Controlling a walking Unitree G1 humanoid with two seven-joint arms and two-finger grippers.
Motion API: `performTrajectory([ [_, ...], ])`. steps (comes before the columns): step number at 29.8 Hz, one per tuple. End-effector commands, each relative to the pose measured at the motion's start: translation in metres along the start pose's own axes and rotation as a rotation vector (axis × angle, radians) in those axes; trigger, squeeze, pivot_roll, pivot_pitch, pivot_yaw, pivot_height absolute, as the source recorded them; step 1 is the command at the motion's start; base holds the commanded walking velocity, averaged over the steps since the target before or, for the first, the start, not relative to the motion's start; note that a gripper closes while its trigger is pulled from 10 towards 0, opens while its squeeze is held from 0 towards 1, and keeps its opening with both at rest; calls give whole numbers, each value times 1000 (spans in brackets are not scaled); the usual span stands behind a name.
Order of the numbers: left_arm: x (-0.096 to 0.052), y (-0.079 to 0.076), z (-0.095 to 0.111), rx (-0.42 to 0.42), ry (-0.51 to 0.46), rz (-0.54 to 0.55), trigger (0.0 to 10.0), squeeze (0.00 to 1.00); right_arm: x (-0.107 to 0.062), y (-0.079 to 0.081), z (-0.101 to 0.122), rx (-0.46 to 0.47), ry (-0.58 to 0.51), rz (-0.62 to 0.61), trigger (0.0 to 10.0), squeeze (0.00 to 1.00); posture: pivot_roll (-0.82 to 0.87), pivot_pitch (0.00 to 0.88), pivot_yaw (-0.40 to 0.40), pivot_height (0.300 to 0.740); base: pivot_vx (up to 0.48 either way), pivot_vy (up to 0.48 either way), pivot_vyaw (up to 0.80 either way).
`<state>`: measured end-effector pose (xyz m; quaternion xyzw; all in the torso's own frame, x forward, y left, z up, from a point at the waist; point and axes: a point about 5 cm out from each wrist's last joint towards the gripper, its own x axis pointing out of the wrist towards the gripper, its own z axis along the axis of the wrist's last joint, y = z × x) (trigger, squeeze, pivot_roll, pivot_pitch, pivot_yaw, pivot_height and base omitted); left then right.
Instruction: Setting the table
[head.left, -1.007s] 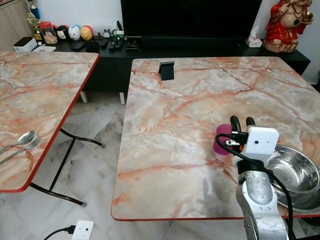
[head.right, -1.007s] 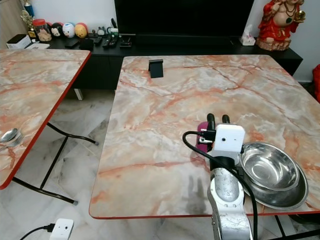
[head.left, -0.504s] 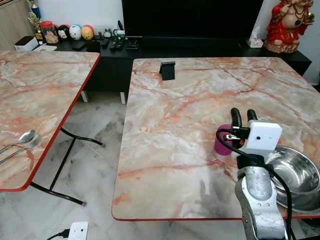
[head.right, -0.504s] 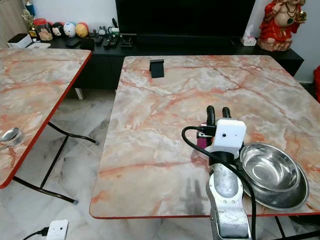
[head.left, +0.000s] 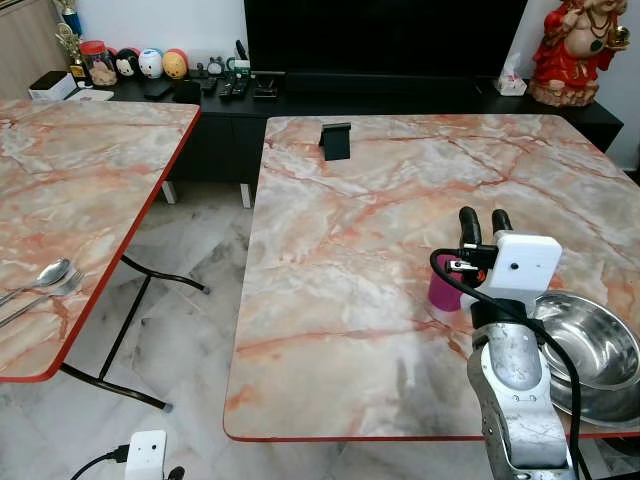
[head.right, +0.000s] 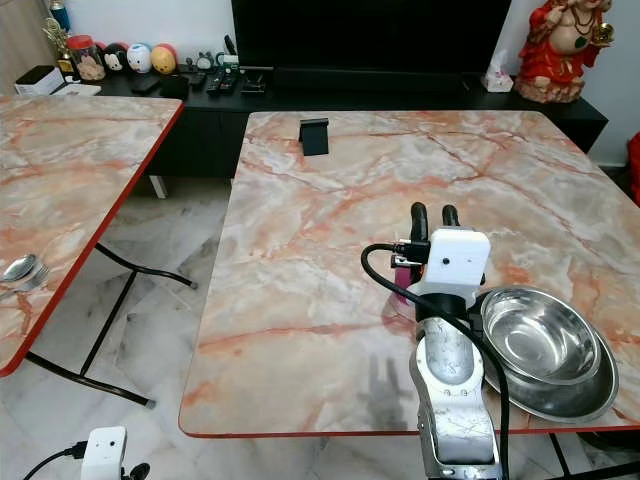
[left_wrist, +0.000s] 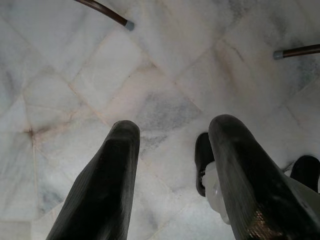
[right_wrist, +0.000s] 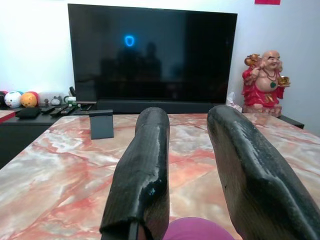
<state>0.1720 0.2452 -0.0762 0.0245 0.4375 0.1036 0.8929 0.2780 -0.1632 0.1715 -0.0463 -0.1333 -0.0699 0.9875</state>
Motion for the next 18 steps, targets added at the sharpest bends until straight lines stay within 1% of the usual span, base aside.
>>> performTrajectory([
  [1,-1,3,-7,-4,30,2,10000,0,2,1,0,3,-3,1,10000,0,24,0,-21,740,0,319,0],
  [18,-3,11,-14,-9,61,12,10000,0,6,6,-2,-5,-12,30,10000,0,29,0,-22,740,0,322,0],
])
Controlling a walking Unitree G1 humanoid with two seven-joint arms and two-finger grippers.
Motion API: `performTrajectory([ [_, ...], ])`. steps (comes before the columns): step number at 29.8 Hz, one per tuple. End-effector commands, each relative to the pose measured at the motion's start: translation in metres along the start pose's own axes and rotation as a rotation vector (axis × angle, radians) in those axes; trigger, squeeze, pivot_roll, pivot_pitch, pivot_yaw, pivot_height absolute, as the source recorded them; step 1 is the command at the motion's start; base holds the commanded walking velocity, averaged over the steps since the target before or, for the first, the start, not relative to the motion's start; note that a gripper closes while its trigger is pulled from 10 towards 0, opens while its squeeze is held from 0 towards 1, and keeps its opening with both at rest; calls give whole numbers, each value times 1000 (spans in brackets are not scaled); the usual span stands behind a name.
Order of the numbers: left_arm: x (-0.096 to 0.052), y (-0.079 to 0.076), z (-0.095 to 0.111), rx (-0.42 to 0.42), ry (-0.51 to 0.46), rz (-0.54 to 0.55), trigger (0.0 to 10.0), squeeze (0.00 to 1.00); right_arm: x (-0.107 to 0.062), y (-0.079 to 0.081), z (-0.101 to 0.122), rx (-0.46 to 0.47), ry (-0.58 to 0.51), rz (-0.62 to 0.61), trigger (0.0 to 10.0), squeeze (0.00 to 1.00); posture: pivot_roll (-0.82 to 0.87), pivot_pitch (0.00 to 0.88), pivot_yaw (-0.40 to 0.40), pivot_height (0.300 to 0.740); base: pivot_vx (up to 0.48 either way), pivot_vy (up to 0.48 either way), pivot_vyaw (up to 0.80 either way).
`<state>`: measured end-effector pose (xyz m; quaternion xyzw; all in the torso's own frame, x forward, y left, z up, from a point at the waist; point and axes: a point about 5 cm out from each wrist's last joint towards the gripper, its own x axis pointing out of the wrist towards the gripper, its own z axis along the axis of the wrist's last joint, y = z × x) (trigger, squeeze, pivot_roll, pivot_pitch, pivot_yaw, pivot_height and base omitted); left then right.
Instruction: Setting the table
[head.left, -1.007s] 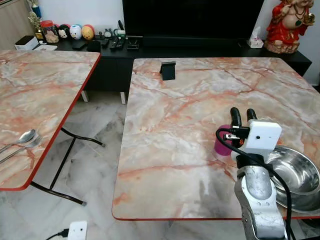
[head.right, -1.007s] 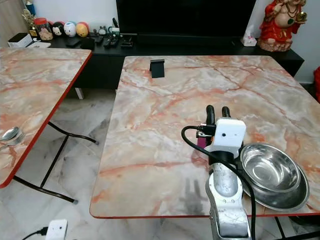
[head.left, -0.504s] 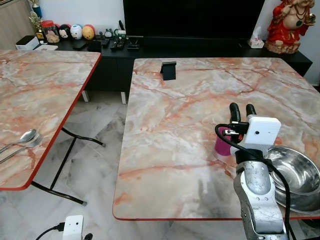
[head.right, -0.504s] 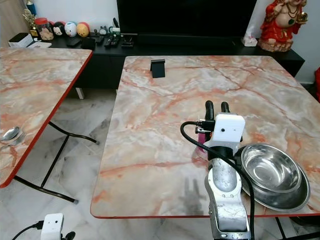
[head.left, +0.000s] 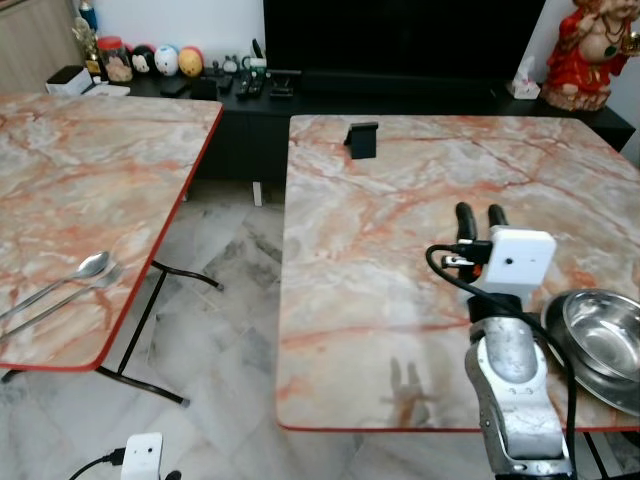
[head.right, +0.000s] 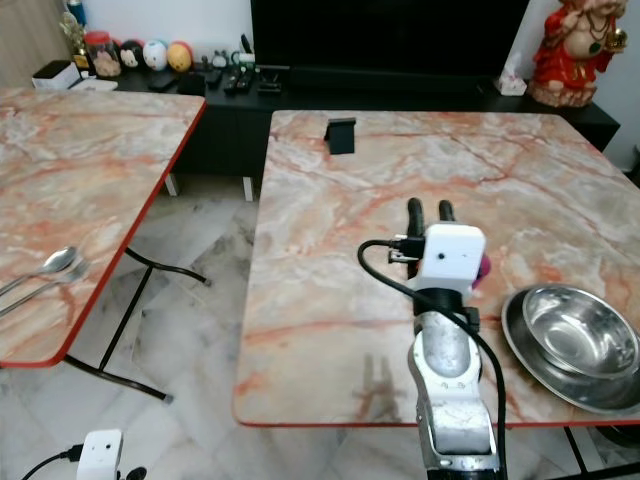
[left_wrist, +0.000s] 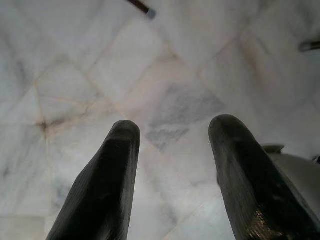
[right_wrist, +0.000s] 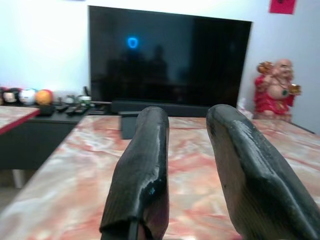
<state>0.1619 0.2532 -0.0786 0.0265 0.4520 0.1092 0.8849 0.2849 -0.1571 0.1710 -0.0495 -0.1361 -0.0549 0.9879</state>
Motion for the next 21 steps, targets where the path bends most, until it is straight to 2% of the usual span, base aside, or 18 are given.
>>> performTrajectory([
  [1,-1,3,-5,-11,30,0,10000,0,1,0,-1,-3,-4,2,10000,0,29,0,-22,740,0,322,0],
  [21,-2,-5,-11,-13,45,-9,10000,0,6,6,-4,-11,-12,28,10000,0,41,0,-24,740,0,323,0],
])
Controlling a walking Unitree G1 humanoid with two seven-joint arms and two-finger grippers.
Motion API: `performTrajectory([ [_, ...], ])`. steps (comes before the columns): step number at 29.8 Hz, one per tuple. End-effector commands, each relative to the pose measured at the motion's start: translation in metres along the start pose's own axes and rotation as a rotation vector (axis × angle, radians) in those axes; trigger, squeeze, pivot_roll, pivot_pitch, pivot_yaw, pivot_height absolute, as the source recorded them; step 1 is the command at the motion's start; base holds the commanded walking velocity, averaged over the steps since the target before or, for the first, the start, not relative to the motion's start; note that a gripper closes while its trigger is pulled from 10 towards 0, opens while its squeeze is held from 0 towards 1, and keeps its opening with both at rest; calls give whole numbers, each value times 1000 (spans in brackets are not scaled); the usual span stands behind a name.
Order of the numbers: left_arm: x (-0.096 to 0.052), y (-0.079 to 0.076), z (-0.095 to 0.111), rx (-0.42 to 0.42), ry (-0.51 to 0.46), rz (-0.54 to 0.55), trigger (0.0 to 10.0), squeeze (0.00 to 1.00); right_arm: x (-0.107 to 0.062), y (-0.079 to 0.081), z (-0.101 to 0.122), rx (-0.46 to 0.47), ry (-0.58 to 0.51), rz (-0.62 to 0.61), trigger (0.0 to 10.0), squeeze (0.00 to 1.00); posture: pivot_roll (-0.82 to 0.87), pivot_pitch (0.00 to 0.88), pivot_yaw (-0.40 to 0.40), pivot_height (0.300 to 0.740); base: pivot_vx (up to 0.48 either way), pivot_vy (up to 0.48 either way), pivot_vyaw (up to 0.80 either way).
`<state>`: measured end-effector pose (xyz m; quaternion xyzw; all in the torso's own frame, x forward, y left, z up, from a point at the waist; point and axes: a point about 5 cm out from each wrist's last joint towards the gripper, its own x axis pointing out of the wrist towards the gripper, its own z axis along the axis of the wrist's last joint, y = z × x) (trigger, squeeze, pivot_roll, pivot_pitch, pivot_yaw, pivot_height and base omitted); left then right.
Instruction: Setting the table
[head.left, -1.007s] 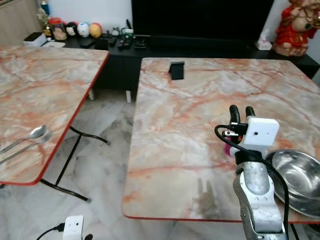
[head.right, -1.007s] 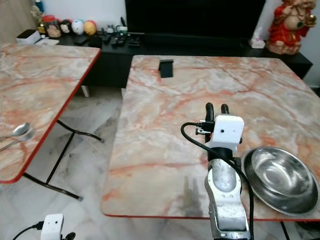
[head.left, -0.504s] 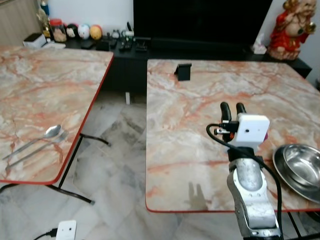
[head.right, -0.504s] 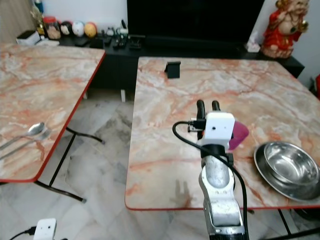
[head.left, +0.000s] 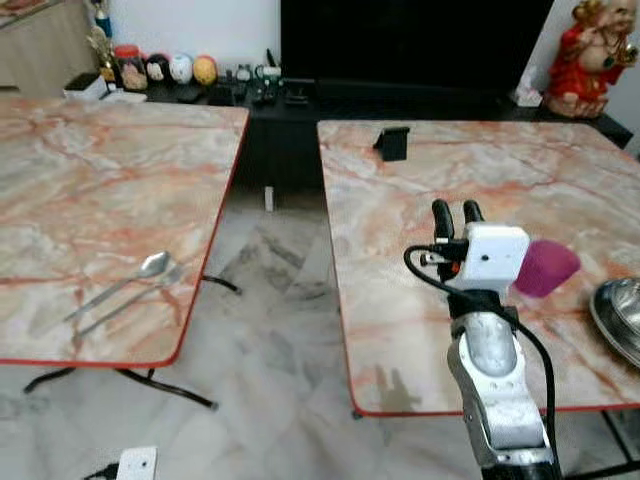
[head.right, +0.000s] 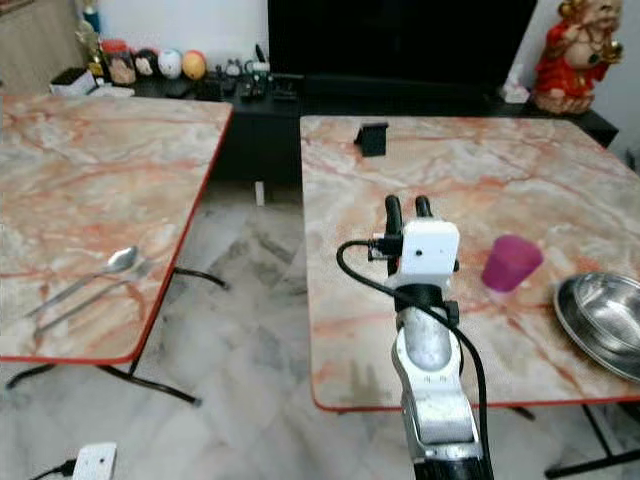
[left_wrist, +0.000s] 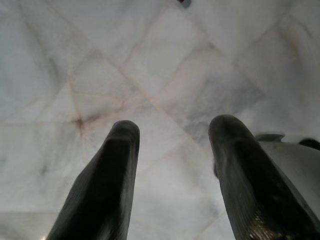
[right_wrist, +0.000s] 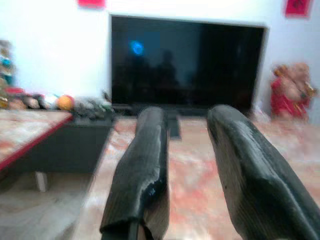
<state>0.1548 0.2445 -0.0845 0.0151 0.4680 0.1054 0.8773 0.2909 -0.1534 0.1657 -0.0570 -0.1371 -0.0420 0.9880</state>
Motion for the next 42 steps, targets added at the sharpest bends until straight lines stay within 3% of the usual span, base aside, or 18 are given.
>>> performTrajectory([
  [1,0,3,-1,-1,7,7,10000,0,3,1,2,-1,-9,2,10000,0,41,0,-24,740,0,319,0],
  [24,0,4,3,-21,-1,15,10000,0,4,0,0,-34,-6,24,10000,0,39,0,-29,740,0,324,0],
  [42,-1,18,3,-32,12,34,10000,0,4,2,1,-45,-16,39,10000,0,40,0,-29,740,0,313,750],
])
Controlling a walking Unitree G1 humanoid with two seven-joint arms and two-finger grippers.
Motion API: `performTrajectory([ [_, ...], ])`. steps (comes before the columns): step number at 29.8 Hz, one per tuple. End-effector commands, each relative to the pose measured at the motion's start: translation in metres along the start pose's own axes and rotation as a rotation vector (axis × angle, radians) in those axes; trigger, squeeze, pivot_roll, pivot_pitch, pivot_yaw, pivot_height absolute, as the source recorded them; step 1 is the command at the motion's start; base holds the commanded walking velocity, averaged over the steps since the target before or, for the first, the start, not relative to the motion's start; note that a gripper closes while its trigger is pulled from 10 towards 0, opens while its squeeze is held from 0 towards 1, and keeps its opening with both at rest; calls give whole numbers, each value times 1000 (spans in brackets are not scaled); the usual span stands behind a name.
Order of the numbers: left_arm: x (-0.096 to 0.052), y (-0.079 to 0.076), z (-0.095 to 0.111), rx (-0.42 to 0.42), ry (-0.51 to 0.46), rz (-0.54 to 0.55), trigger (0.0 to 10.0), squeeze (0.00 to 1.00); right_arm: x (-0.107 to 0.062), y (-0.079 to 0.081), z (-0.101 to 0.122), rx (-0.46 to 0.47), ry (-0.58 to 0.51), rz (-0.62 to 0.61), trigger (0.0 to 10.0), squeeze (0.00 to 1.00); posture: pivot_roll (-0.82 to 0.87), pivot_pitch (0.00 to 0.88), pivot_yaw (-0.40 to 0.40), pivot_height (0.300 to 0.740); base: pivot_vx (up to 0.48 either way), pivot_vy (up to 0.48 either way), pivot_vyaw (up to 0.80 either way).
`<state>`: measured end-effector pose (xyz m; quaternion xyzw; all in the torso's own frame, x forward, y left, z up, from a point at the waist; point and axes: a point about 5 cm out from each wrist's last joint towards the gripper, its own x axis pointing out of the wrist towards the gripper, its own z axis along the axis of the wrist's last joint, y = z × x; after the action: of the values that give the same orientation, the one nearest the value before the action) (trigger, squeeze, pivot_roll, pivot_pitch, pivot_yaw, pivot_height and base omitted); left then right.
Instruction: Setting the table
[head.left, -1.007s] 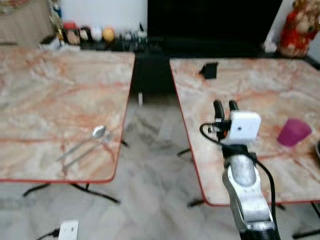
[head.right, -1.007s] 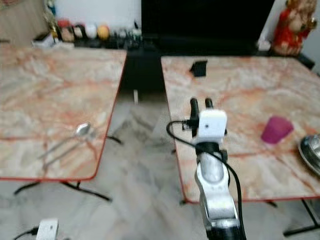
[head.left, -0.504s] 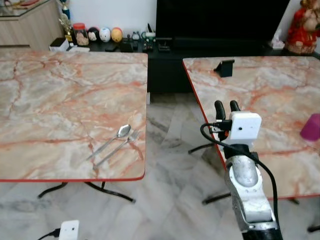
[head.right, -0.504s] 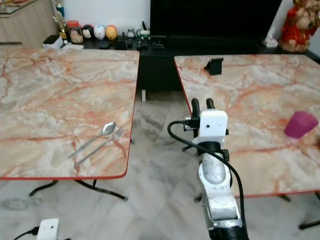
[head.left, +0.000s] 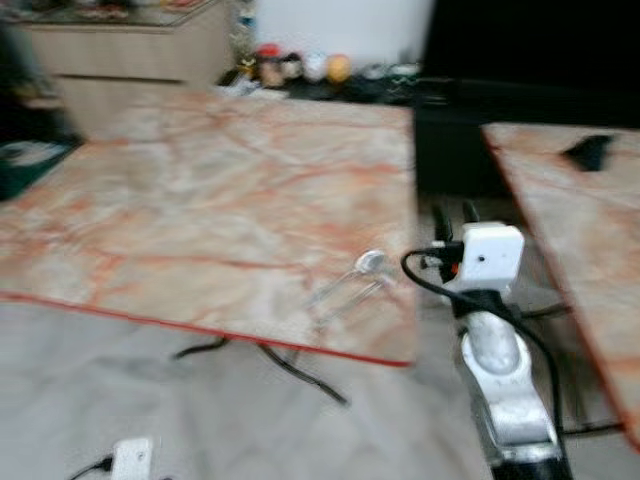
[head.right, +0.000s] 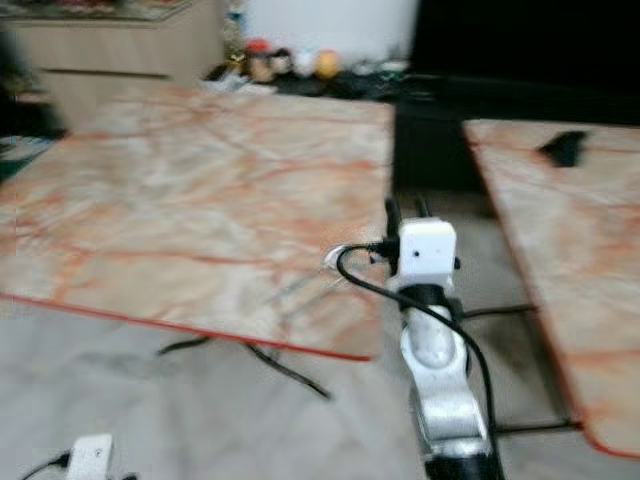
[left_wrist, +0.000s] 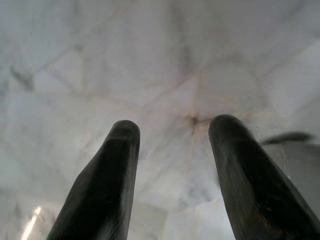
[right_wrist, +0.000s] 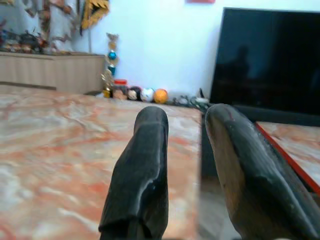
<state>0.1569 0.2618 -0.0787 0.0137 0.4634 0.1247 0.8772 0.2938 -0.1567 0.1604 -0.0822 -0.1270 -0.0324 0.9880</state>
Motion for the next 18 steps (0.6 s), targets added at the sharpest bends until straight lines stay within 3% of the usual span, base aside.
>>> performTrajectory([
  [1,0,1,-4,-11,20,2,10000,0,3,4,8,3,-34,12,10000,0,40,0,-28,740,0,311,800],
  [4,-1,2,-5,-11,23,3,10000,0,3,5,8,3,-34,11,10000,0,40,0,-28,740,0,314,644],
  [16,-2,3,-9,-10,33,3,10000,0,2,-3,7,23,-30,-39,10000,0,44,0,-30,740,0,312,0],
  [18,-2,2,-9,-5,32,2,10000,0,1,-4,6,19,-26,-50,10000,0,45,0,-31,740,0,0,0],
])
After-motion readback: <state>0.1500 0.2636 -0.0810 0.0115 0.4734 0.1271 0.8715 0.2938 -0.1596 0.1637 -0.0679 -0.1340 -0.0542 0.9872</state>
